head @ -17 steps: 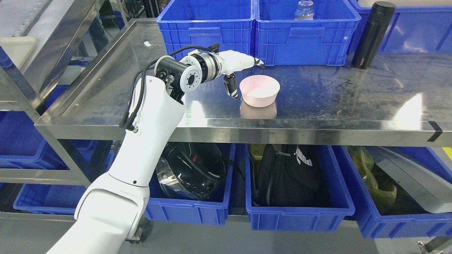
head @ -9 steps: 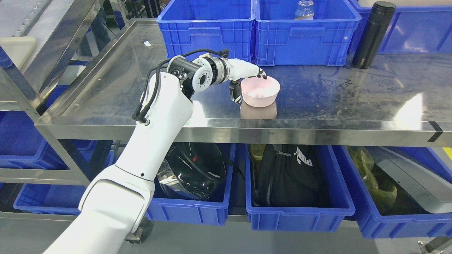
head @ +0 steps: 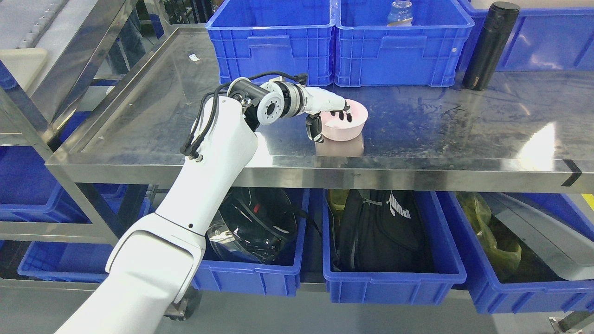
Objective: Stack pink IKEA bowl on shelf middle layer
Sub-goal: 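Hook the left hand fingers around the pink bowl's rim, then lift the pink bowl off the shelf with the left hand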
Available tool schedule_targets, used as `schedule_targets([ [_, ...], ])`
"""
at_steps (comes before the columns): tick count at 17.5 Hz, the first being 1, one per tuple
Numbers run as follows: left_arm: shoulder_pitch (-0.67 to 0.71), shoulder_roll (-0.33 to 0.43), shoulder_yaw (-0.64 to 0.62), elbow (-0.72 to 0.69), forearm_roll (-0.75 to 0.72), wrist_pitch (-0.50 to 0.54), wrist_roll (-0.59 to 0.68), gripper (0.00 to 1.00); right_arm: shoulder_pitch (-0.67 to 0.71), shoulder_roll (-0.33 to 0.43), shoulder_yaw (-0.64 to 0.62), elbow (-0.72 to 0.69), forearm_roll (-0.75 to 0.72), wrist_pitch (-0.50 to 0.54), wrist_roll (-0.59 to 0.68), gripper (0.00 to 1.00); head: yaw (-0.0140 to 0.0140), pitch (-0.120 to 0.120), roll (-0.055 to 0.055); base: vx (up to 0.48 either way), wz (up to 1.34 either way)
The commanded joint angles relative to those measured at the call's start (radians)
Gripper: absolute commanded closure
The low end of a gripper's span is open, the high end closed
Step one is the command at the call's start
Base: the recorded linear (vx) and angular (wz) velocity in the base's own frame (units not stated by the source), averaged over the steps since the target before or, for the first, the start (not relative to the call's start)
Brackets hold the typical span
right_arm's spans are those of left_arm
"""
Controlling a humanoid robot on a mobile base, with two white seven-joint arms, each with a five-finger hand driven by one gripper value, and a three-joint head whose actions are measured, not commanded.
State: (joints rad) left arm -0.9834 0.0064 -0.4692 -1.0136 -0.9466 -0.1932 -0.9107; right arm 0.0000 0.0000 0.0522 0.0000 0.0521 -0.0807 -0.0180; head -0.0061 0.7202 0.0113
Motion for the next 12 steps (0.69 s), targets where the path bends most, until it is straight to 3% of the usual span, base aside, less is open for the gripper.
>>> schedule_targets([
  [1, -0.003, 0.011, -0.017, 0.078, 0.003, -0.006, -0.004, 0.44, 0.003, -0.017, 0.000, -0.017, 0.000, -0.001, 0.000, 0.00, 0.0000, 0.000, 0.000, 0.000, 0.00],
  [4, 0.003, 0.011, -0.009, 0.076, 0.008, -0.017, 0.001, 0.52, 0.005, -0.017, 0.000, -0.017, 0.000, -0.001, 0.000, 0.00, 0.0000, 0.000, 0.000, 0.000, 0.00],
  [8, 0.008, 0.011, 0.046, 0.070, 0.019, -0.112, 0.001, 0.88, 0.003, -0.017, 0.000, -0.017, 0.000, -0.001, 0.000, 0.00, 0.0000, 0.000, 0.000, 0.000, 0.00],
  [10, 0.017, 0.011, 0.107, 0.067, 0.019, -0.184, 0.001, 0.98, 0.005, -0.017, 0.000, -0.017, 0.000, -0.001, 0.000, 0.00, 0.0000, 0.000, 0.000, 0.000, 0.00],
  [12, 0.018, 0.011, 0.168, 0.061, 0.019, -0.274, -0.002, 1.00, 0.003, -0.017, 0.000, -0.017, 0.000, -0.001, 0.000, 0.00, 0.0000, 0.000, 0.000, 0.000, 0.00],
])
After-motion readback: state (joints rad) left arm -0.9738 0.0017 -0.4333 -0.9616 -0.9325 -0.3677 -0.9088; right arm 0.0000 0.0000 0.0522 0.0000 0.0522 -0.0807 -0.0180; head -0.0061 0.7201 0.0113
